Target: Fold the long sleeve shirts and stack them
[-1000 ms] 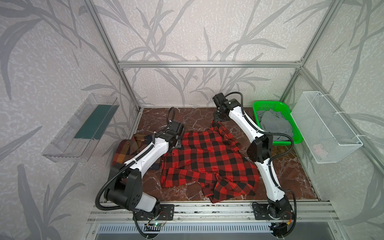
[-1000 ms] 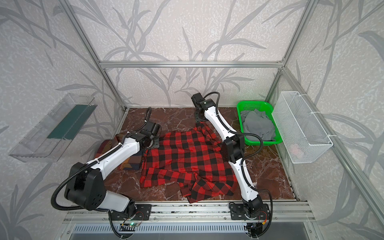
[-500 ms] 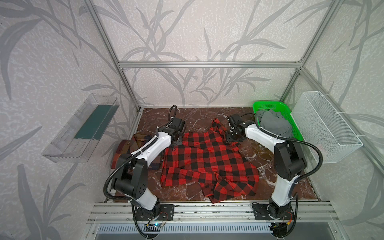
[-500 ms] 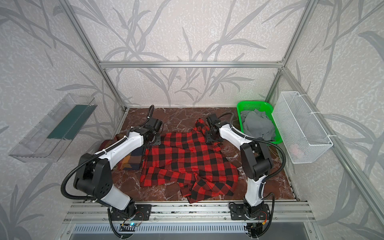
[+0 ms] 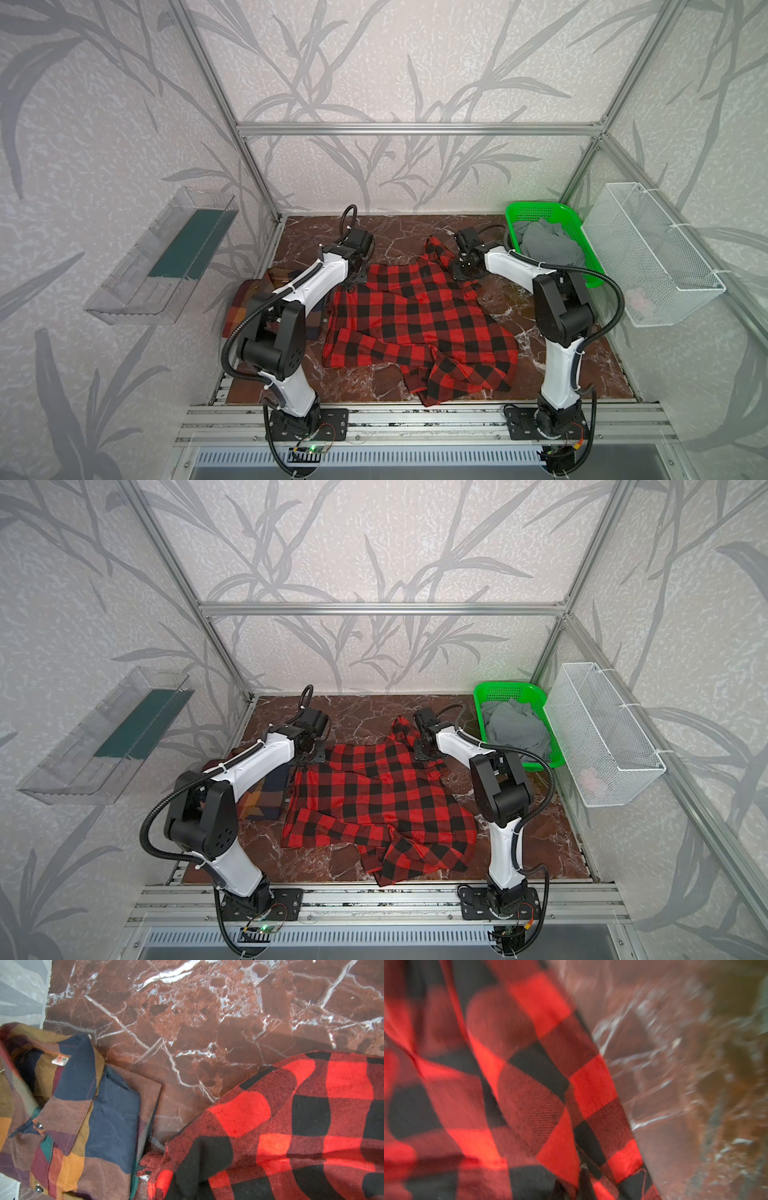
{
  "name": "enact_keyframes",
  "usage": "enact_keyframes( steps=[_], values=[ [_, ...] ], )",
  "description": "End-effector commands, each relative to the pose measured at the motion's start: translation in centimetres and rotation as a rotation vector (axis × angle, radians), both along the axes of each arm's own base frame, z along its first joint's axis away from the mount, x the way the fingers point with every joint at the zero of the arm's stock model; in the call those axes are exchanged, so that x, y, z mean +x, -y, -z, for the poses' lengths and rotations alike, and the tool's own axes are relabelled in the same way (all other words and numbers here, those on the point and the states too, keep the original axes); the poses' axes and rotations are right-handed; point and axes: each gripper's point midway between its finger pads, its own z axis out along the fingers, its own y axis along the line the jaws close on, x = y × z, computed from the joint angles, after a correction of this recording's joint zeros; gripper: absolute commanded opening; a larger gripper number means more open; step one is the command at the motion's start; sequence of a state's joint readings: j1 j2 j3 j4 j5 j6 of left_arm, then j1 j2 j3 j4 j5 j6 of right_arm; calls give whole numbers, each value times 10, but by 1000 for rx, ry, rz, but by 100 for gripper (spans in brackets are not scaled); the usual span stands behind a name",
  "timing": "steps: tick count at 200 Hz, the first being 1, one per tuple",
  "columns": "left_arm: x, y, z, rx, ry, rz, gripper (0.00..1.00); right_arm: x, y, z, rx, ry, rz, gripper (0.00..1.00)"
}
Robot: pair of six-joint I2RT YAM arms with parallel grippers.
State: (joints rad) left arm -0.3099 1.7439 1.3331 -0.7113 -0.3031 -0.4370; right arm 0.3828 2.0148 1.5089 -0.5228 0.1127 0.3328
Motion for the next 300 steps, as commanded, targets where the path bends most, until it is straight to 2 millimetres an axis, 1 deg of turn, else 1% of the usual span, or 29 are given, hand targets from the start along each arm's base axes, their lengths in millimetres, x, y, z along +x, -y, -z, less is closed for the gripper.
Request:
enact_keyframes(
  steps=[1, 38, 64, 69, 75, 91, 96, 110, 115, 125, 133, 140, 142, 143, 152, 174, 184, 206, 215, 221, 225, 226, 240, 252, 261, 274, 286, 289, 300],
  values=[
    [24, 0, -11, 23, 31, 2, 0, 51, 9, -56, -12, 178, 31, 0],
    [67, 3, -19, 26, 67, -10, 0, 110, 20, -98, -19, 278, 62, 0],
    [97, -4, -14, 28, 56, -39, 0, 150, 32, -116, -22, 327, 101, 0],
    [102, -7, -13, 31, 53, -47, 0, 156, 33, -113, -30, 323, 100, 0],
    [108, -11, -11, 33, 46, -58, 0, 167, 35, -125, -34, 353, 101, 0],
    [123, -18, -6, 24, 33, -83, 0, 185, 38, -126, -60, 384, 107, 0],
    [127, -20, -5, 10, 26, -91, 0, 188, 38, -127, -56, 395, 106, 4],
    [134, -22, -4, -28, 4, -107, 0, 191, 36, -133, -23, 424, 105, 34],
    [134, -22, -5, -37, -3, -107, 0, 189, 34, -135, -14, 418, 100, 42],
    [133, -22, -14, -44, 0, -111, 12, 183, 31, -141, 10, 397, 92, 51],
    [130, -22, -25, -56, 16, -112, 24, 176, 27, -139, 34, 366, 83, 54],
    [126, -21, -34, -72, 41, -117, 33, 166, 20, -150, 74, 356, 59, 56],
    [124, -21, -36, -78, 45, -120, 35, 164, 18, -146, 82, 343, 54, 57],
    [123, -21, -38, -82, 51, -121, 37, 160, 17, -153, 95, 346, 51, 58],
    [115, -21, -52, -104, 86, -128, 45, 144, 10, -165, 133, 337, 36, 59],
    [88, -21, -73, -156, 144, -142, 63, 91, -27, -188, 184, 330, -67, 63],
    [73, -23, -81, -176, 162, -155, 64, 57, -52, -195, 199, 332, -140, 63],
    [39, -20, -88, -241, 179, -151, 66, -16, -97, -192, 286, 324, -272, 65],
    [25, -16, -87, -277, 188, -135, 65, -53, -118, -176, 320, 278, -345, 65],
    [17, -17, -86, -290, 200, -136, 65, -76, -130, -178, 345, 267, -398, 65],
    [11, -16, -84, -300, 204, -138, 66, -84, -133, -176, 347, 260, -414, 65],
    [9, -16, -82, -304, 204, -138, 66, -92, -137, -173, 347, 250, -434, 65],
    [-13, -18, -77, -318, 201, -140, 69, -140, -165, -160, 333, 213, -566, 65],
    [-31, -24, -71, -305, 189, -149, 69, -174, -183, -148, 311, 191, -662, 63],
    [-42, -29, -68, -290, 190, -156, 69, -203, -198, -133, 295, 169, -749, 62],
    [-54, -36, -67, -273, 203, -159, 70, -231, -212, -106, 261, 109, -827, 60],
    [-63, -41, -65, -256, 206, -152, 70, -247, -219, -78, 230, 49, -860, 58],
    [-65, -41, -65, -251, 207, -149, 70, -258, -225, -72, 223, 32, -888, 58],
    [-71, -45, -64, -233, 212, -144, 70, -271, -233, -58, 199, 3, -921, 57]
  ],
)
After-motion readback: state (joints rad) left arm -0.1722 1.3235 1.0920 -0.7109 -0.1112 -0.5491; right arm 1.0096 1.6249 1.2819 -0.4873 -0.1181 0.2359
